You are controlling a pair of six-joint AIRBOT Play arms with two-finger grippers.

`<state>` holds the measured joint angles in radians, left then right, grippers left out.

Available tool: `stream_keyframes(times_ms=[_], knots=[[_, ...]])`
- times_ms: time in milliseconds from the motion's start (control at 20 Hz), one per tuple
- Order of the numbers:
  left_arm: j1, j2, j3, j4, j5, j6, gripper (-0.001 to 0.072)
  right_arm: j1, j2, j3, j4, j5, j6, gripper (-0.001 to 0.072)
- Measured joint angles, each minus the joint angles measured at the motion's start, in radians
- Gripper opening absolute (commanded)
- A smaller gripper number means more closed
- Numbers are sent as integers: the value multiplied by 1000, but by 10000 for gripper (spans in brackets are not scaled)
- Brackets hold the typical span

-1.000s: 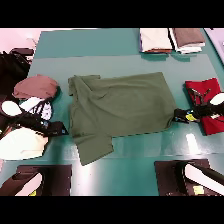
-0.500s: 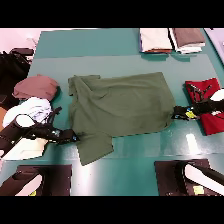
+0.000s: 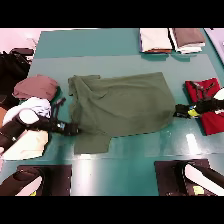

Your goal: Fold the shirts.

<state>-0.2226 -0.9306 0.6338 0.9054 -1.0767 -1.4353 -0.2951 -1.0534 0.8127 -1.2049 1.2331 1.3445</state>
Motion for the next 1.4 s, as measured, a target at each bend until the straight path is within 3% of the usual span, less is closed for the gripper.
stream_keyframes(times_ms=[500,700,950,1100,1400], knots=[[-2,2,1207,349,-189,-67,27,-17,258,648,6,76,0,15],[-3,29,1487,405,-177,-93,26,-17,295,899,-13,85,23,14],[-3,56,1559,443,-99,-105,26,-17,216,1186,-58,174,51,13],[-3,51,1472,503,-88,-108,27,-17,137,1285,-67,223,63,13],[33,-134,1167,586,-114,-117,27,19,-33,1082,-79,254,72,13]])
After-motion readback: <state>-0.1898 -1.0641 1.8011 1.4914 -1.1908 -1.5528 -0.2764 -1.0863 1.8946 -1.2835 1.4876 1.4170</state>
